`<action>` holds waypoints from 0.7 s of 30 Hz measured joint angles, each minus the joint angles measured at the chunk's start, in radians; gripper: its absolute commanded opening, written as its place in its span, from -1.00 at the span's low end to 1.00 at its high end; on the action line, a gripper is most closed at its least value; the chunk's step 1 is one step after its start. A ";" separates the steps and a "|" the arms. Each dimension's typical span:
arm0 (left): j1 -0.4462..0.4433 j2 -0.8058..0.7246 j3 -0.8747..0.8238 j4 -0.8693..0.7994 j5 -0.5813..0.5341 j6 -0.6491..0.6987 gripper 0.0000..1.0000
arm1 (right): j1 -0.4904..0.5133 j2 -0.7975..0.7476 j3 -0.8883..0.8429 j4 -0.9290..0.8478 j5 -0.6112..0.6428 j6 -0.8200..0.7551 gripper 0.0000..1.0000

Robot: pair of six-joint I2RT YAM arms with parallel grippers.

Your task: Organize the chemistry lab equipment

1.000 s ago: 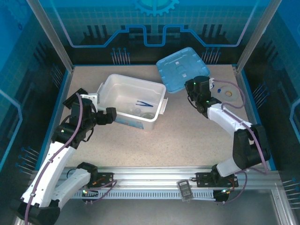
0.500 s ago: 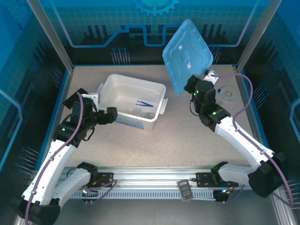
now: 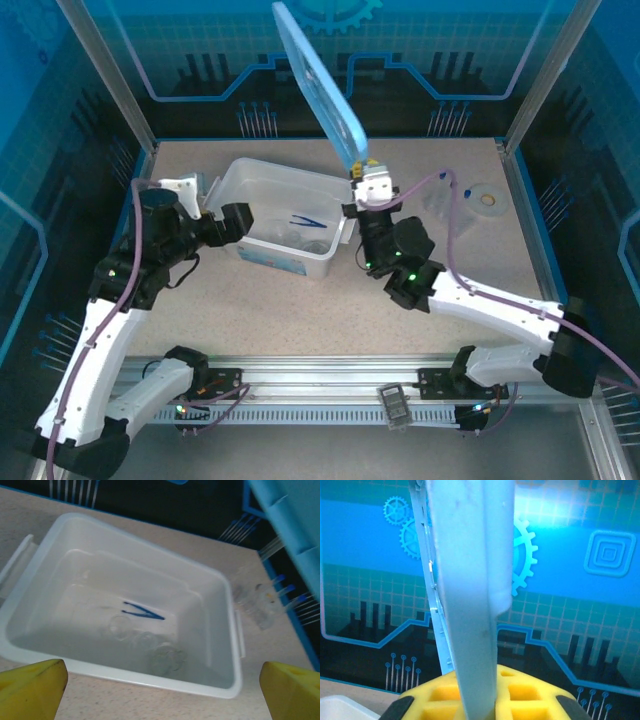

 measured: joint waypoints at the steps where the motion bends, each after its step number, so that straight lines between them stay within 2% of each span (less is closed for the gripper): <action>1: 0.000 0.000 0.011 0.000 0.016 -0.013 0.99 | 0.014 0.020 -0.005 0.042 0.012 -0.058 -1.00; 7: 0.011 -0.001 0.043 0.025 0.140 -0.108 0.99 | 0.066 0.129 -0.033 0.282 0.071 -0.370 -1.00; 11: 0.048 0.014 0.043 0.093 0.262 -0.216 0.99 | 0.089 0.210 -0.037 0.411 0.102 -0.531 -1.00; 21: 0.169 0.061 0.043 0.291 0.470 -0.440 0.99 | 0.146 0.269 -0.042 0.494 0.125 -0.706 -1.00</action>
